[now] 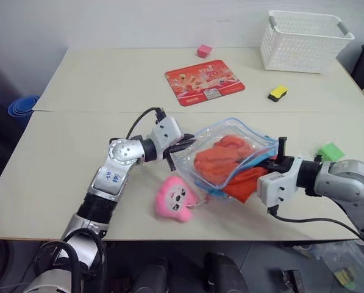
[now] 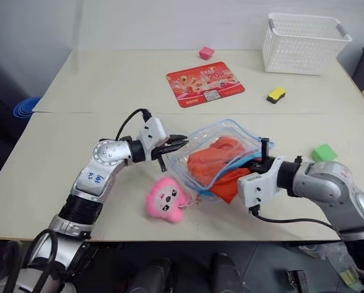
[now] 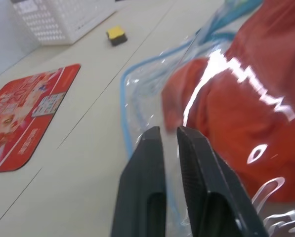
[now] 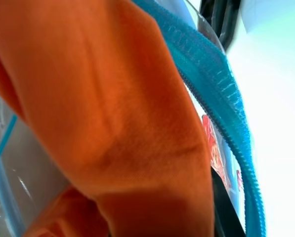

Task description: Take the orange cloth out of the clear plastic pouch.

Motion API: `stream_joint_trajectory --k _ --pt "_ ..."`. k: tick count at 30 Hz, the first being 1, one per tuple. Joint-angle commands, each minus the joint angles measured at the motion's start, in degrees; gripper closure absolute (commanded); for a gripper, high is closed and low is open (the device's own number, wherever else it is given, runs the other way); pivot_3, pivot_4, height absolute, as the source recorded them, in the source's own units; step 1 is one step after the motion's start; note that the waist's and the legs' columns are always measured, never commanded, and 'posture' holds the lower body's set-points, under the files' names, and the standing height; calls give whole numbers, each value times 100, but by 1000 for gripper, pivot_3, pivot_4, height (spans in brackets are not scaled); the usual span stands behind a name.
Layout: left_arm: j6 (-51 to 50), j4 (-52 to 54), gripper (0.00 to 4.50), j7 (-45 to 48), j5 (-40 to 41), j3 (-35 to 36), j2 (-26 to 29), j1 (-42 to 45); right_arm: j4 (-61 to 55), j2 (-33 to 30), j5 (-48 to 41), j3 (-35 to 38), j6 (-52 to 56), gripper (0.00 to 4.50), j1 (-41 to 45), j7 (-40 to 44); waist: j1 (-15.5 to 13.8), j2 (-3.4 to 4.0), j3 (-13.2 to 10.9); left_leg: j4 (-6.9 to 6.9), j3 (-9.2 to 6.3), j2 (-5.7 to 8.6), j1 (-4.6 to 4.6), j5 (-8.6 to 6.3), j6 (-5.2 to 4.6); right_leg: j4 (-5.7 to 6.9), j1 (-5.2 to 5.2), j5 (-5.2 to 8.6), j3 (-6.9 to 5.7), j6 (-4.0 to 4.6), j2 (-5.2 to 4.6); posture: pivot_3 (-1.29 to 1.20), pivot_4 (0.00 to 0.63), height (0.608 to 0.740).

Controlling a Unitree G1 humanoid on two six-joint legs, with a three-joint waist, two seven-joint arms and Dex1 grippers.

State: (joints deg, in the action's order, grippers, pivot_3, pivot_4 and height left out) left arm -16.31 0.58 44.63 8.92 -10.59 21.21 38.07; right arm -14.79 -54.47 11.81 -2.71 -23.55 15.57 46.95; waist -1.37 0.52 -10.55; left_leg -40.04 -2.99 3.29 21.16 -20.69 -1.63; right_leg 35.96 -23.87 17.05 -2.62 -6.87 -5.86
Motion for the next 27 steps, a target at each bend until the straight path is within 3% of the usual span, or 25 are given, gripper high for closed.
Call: stream_joint_trajectory --k 1,7,16,20,27 --pt "-926 1023 2680 347 812 72 -12 155 11 222 110 -124 71 4500 163 -139 4 0 0 0 0 1 0 0 0 0 1 0 2 0 0 0 150 740" --pt "-2464 1694 844 175 1314 -145 -113 384 145 712 498 -546 269 4500 408 -231 11 0 0 -1 0 1 -4 0 0 3 1 0 9 0 5 0 150 740" --pt "-3286 2392 844 451 1317 -891 582 147 425 887 861 -702 241 4500 521 -379 80 1 0 3 2 -2 -7 1 3 4 -1 0 19 1 12 0 150 740" --pt "-2921 2424 844 522 810 -1390 976 213 488 811 877 -646 247 4500 489 -353 62 1 0 2 2 0 -6 1 3 3 -1 0 22 1 11 0 150 740" --pt "-2399 2035 844 280 108 -1653 951 347 477 806 847 -673 266 4500 475 -350 54 1 0 3 3 0 -5 1 2 2 -1 0 23 1 13 0 150 740"
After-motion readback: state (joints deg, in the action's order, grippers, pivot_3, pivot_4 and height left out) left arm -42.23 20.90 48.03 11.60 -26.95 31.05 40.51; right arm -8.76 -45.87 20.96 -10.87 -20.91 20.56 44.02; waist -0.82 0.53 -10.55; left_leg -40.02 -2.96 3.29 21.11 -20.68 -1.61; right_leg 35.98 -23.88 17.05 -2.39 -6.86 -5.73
